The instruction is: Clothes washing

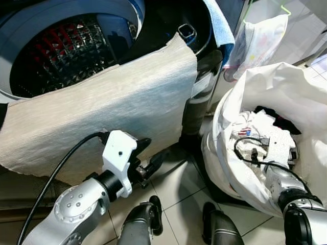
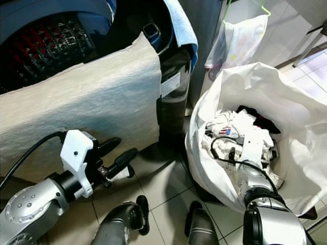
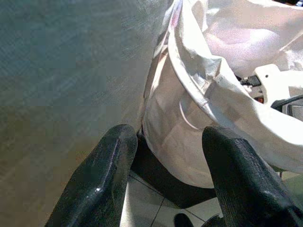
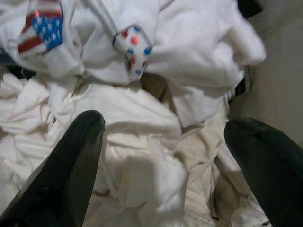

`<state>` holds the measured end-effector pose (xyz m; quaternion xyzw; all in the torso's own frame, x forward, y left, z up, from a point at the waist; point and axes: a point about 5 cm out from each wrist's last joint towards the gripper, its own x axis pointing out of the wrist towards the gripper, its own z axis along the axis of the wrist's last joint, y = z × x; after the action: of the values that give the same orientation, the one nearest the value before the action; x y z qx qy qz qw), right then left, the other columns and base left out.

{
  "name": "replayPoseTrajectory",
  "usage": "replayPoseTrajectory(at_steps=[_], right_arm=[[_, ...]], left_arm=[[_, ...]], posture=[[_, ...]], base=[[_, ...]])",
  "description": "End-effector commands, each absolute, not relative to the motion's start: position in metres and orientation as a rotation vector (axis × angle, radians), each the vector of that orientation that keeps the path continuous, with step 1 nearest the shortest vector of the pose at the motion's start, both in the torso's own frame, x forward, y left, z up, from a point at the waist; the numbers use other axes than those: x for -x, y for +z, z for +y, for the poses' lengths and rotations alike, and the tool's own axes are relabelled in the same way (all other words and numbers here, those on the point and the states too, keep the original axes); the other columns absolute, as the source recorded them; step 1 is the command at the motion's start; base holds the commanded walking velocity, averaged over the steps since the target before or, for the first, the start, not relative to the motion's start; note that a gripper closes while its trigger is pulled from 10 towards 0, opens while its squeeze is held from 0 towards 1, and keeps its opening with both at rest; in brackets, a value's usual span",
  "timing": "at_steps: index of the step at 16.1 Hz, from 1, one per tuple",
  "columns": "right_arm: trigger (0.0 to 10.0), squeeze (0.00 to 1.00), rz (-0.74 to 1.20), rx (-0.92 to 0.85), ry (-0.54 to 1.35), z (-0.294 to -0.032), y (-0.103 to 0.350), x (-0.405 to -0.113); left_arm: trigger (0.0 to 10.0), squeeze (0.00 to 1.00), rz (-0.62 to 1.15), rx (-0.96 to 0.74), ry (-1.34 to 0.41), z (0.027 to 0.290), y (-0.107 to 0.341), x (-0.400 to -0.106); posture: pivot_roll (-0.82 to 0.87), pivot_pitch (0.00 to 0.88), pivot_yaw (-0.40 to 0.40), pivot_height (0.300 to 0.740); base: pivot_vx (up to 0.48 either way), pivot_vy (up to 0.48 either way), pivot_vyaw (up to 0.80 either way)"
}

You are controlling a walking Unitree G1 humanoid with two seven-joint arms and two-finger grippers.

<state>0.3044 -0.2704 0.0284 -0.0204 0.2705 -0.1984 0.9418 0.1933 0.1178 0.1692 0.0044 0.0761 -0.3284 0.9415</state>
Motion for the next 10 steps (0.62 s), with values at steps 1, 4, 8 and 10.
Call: replayPoseTrajectory(at_steps=[1,4,8,10], right_arm=[[10.0,0.00,0.532,0.025,-0.407,-0.268,0.024,-0.301],[10.0,0.00,0.380,-0.067,-0.326,-0.251,0.037,-0.312],[10.0,0.00,0.193,-0.060,-0.128,-0.218,0.056,-0.285],[10.0,0.00,0.116,-0.065,-0.075,-0.206,0.073,-0.261]], left_arm=[[10.0,0.00,0.157,-0.004,-0.688,0.120,0.167,-0.187],[10.0,0.00,0.165,0.035,-0.771,0.125,0.161,-0.178],[10.0,0.00,0.160,0.036,-0.847,0.125,0.150,-0.188],[10.0,0.00,0.132,0.035,-0.832,0.125,0.145,-0.202]], posture=[[0.20,0.308,0.075,0.740],[0.11,0.217,0.053,0.740],[0.01,0.094,0.064,0.740],[-0.04,0.049,0.086,0.740]], base=[[0.000,0.000,0.00],[0.000,0.000,0.00],[0.000,0.000,0.00],[0.000,0.000,0.00]])
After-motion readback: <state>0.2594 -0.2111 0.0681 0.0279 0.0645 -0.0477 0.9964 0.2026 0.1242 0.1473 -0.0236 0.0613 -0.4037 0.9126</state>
